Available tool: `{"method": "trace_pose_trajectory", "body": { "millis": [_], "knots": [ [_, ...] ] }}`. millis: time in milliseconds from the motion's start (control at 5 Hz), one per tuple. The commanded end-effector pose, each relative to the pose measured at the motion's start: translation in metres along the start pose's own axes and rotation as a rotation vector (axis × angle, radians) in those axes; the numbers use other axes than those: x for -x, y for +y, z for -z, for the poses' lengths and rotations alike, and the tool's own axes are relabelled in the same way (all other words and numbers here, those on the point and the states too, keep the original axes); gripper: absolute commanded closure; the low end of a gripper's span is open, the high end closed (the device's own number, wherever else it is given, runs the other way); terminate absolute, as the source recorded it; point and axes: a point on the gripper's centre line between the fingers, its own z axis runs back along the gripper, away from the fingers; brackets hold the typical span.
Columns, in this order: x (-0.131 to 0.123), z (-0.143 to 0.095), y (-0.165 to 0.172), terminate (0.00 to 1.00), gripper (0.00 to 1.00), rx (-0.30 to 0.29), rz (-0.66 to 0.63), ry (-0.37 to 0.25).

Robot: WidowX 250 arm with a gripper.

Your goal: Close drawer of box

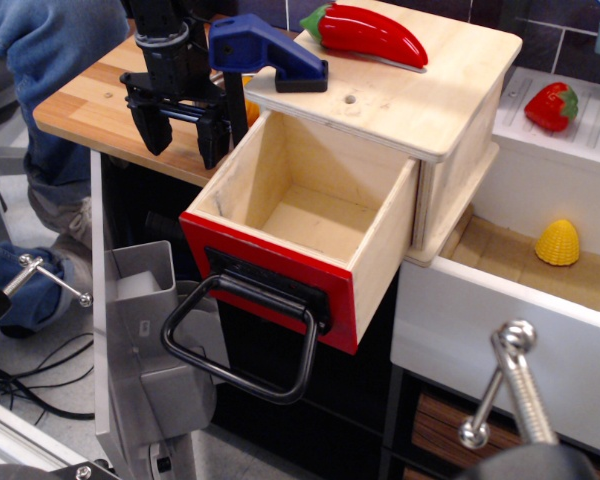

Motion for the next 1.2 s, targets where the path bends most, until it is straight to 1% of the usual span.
{"method": "trace_pose_trajectory", "body": {
  "millis": [0,200,400,600,1000],
  "knots": [
    [0.000,0.000,0.000,0.00,0.00,0.000,0.000,0.000],
    [0.020,-0.019,0.017,0.00,0.00,0.020,0.066,-0.033],
    [0.041,-0.042,0.016,0.00,0.00,0.064,0.109,-0.039],
    [0.068,-0.064,-0.003,0.00,0.00,0.115,0.137,-0.025],
    [0.098,-0.095,-0.035,0.00,0.00,0.186,0.180,0.013]
  ]
}}
